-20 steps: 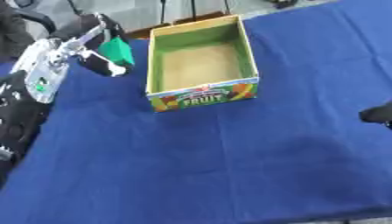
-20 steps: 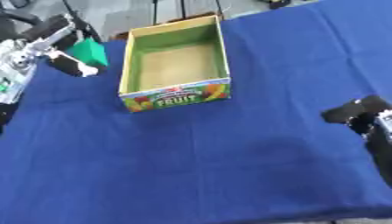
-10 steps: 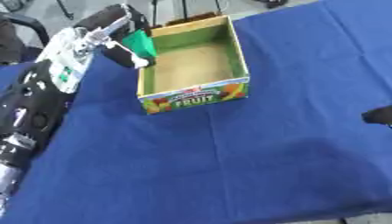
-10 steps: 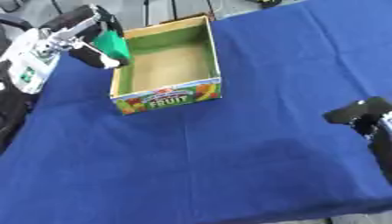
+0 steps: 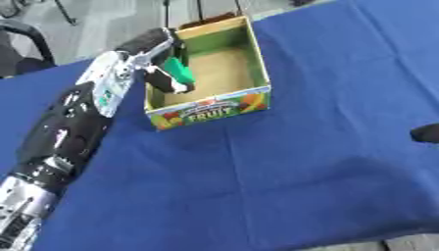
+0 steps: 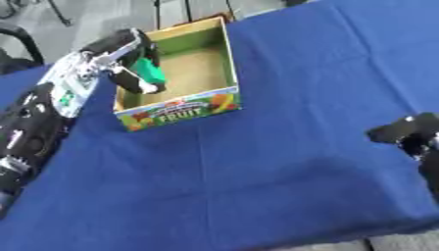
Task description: Pick up objects on the table and place them in the box.
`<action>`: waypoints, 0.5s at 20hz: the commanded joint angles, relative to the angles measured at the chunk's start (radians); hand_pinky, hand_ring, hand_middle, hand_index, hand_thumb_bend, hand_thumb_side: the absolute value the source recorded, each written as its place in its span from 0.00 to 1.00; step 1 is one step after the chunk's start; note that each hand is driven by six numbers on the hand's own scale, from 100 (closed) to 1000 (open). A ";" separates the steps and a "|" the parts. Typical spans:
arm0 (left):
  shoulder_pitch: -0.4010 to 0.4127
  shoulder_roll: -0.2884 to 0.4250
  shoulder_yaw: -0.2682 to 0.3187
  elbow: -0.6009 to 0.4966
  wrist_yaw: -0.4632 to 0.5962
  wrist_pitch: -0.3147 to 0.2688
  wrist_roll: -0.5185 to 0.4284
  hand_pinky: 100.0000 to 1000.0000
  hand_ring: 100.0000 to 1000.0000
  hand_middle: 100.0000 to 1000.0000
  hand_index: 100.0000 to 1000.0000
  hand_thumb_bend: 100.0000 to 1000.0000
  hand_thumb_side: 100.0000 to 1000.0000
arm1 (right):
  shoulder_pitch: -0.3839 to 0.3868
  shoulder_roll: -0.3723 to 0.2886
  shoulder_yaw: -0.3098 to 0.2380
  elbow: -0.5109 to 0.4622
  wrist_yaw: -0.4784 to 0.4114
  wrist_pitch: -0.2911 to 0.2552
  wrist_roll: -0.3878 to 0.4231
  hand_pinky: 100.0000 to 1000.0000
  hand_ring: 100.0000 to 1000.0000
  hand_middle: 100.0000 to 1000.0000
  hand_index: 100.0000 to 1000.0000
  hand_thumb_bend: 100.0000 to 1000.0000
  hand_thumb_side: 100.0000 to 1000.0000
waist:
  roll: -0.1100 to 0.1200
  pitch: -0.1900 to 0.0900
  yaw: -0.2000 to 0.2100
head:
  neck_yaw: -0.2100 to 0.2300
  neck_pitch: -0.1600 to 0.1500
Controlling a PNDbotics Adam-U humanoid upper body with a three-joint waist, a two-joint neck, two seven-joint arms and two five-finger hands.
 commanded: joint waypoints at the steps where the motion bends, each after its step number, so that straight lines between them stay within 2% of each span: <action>1: -0.010 0.005 -0.006 0.005 -0.016 -0.024 -0.033 0.46 0.39 0.40 0.56 0.60 0.33 | -0.013 -0.020 -0.001 -0.017 -0.001 0.000 0.003 0.72 0.65 0.46 0.50 0.00 0.88 | -0.008 -0.015 0.000 | 0.002 -0.008; 2: -0.007 0.000 -0.008 0.007 -0.015 -0.035 -0.041 0.54 0.49 0.49 0.65 0.78 0.49 | -0.012 -0.020 -0.002 -0.016 -0.001 0.000 0.003 0.72 0.65 0.46 0.50 0.00 0.88 | -0.009 -0.015 0.001 | 0.002 -0.007; 3: -0.004 -0.004 -0.010 0.008 -0.013 -0.046 -0.048 0.59 0.54 0.55 0.71 0.90 0.56 | -0.011 -0.019 -0.002 -0.016 -0.001 0.000 0.003 0.72 0.65 0.46 0.50 0.00 0.88 | -0.009 -0.016 0.003 | 0.002 -0.007; 4: -0.001 -0.006 -0.012 0.008 -0.011 -0.057 -0.051 0.61 0.55 0.57 0.72 0.92 0.57 | -0.011 -0.019 -0.002 -0.016 -0.002 0.000 0.002 0.72 0.65 0.46 0.50 0.00 0.88 | -0.010 -0.017 0.005 | 0.002 -0.007; 5: 0.002 -0.007 -0.013 0.006 -0.010 -0.065 -0.051 0.67 0.64 0.66 0.82 1.00 0.64 | -0.011 -0.018 -0.003 -0.016 -0.002 0.000 0.002 0.72 0.65 0.46 0.50 0.00 0.88 | -0.011 -0.017 0.007 | 0.001 -0.007; 6: 0.006 -0.007 -0.013 0.001 -0.008 -0.071 -0.046 0.72 0.68 0.70 0.84 1.00 0.67 | -0.011 -0.018 -0.003 -0.016 -0.002 0.000 0.002 0.72 0.65 0.46 0.50 0.00 0.88 | -0.012 -0.018 0.009 | -0.001 -0.006; 10: 0.023 0.004 0.008 -0.062 0.035 -0.072 0.035 0.77 0.74 0.74 0.87 1.00 0.75 | -0.004 -0.015 -0.008 -0.015 -0.003 -0.001 -0.002 0.72 0.65 0.46 0.50 0.00 0.88 | -0.021 -0.021 0.022 | -0.010 -0.006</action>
